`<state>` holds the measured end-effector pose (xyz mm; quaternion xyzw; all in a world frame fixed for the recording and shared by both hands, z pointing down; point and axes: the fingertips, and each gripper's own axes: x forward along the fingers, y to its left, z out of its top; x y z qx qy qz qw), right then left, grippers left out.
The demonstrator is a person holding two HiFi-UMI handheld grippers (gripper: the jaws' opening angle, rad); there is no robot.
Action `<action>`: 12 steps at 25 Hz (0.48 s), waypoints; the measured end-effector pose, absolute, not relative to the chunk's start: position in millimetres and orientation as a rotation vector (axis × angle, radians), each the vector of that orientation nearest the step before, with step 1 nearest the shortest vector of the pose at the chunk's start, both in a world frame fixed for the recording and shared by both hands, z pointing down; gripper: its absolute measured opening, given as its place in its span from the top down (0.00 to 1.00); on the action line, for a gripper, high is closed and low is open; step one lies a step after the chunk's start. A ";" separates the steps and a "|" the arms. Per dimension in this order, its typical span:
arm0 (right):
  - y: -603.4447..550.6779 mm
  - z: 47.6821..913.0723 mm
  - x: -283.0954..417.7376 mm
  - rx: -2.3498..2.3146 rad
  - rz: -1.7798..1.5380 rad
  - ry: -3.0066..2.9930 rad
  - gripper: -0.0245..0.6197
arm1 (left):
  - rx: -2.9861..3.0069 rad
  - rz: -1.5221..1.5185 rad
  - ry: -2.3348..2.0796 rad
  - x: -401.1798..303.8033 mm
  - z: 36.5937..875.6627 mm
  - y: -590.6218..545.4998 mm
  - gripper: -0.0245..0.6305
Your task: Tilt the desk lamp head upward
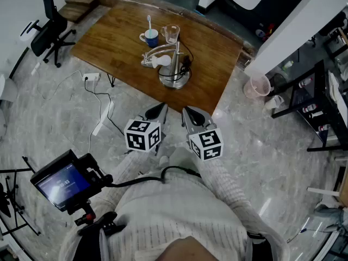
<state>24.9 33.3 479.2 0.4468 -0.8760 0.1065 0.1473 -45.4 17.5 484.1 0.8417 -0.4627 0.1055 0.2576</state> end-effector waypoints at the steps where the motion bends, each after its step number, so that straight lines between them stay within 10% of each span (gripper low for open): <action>1: 21.2 475.1 24.8 1.297 0.278 -2.529 0.96 | 2.276 0.256 -1.262 -49.7 478.7 6.0 0.95; 12: -108.1 512.2 11.0 0.914 0.107 -2.515 0.96 | 2.148 -0.097 -1.185 -63.2 454.8 -94.5 0.95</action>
